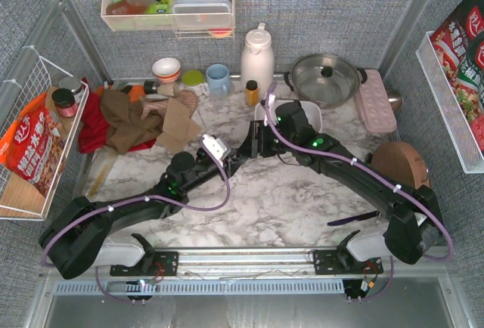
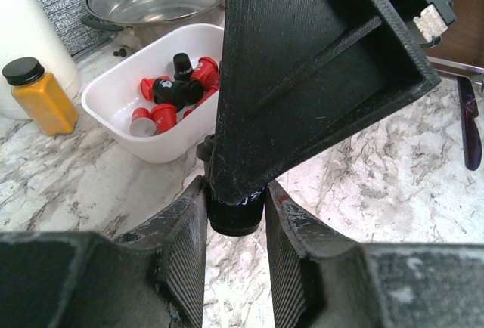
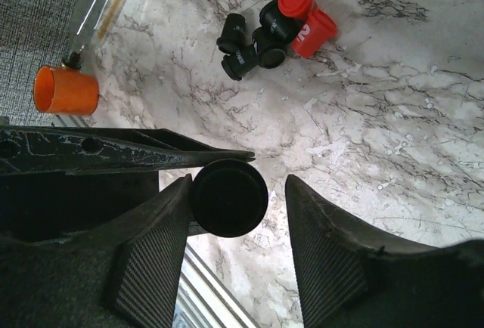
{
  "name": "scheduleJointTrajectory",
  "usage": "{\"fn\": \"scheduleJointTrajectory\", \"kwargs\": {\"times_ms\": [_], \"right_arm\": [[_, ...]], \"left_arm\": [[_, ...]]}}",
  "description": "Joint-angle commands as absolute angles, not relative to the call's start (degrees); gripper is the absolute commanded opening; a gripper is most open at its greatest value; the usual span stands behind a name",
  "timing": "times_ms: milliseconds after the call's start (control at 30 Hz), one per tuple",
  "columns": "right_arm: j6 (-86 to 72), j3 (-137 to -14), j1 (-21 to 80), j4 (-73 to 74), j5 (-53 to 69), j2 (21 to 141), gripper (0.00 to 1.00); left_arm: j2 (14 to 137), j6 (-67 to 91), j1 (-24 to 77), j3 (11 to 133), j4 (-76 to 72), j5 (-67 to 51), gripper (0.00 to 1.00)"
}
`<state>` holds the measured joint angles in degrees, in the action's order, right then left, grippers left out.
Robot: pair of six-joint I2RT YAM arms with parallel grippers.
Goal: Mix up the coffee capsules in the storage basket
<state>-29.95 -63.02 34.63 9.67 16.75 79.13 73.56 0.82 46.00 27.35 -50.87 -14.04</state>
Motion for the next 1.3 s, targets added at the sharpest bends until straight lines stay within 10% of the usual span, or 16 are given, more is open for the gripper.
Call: {"fn": "scheduleJointTrajectory", "kwargs": {"times_ms": [0, 167, 600, 1033, 1267], "right_arm": [[-30.71, -62.78, 34.89, 7.53, 17.40, 79.58, 0.52], [-31.05, -62.64, 34.89, 7.03, 17.04, 79.46, 0.41], [-16.59, -63.06, 30.89, 11.23, -11.02, 79.09, 0.33], [-9.26, -75.62, 12.36, 12.17, -18.97, 96.07, 0.35], [-8.44, -79.92, 8.84, 15.25, -17.36, 103.32, 0.57]], "left_arm": [[73.74, 0.59, 46.22, 27.95, -53.69, -14.45, 0.34], [73.82, 0.66, 46.23, 27.77, -53.61, -13.20, 0.35], [70.91, 4.79, 46.21, 26.31, -43.02, 5.72, 0.99], [68.04, 14.80, 44.21, 27.77, -23.90, 22.40, 0.99], [70.42, 18.23, 43.06, 29.58, -17.99, 23.78, 0.99]]}}
